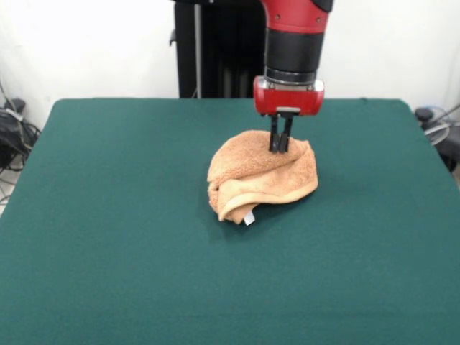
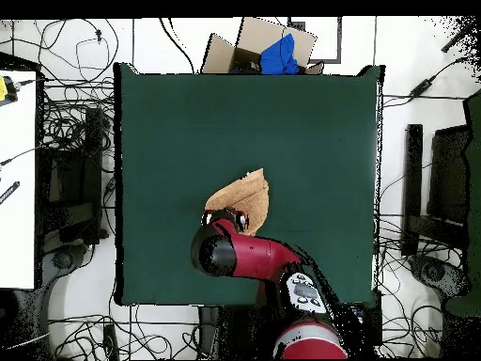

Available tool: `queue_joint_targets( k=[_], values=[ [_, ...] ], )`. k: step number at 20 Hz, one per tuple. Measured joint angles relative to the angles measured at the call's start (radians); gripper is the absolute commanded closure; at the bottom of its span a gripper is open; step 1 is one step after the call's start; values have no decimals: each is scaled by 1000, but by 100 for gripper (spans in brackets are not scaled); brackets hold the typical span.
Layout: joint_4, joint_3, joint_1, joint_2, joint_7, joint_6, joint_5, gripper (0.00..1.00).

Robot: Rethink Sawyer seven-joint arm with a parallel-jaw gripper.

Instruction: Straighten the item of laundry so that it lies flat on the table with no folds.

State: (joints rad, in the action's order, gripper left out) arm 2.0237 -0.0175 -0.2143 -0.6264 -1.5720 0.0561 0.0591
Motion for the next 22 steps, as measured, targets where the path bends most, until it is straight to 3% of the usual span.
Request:
queue_joint_targets(
  k=[15, 16, 22],
  values=[
    [1, -2, -9, -45, 0, -23, 0, 100],
    [1, -1, -9, -45, 0, -23, 0, 0],
    [1, -1, -7, -44, 0, -23, 0, 0]
  ],
)
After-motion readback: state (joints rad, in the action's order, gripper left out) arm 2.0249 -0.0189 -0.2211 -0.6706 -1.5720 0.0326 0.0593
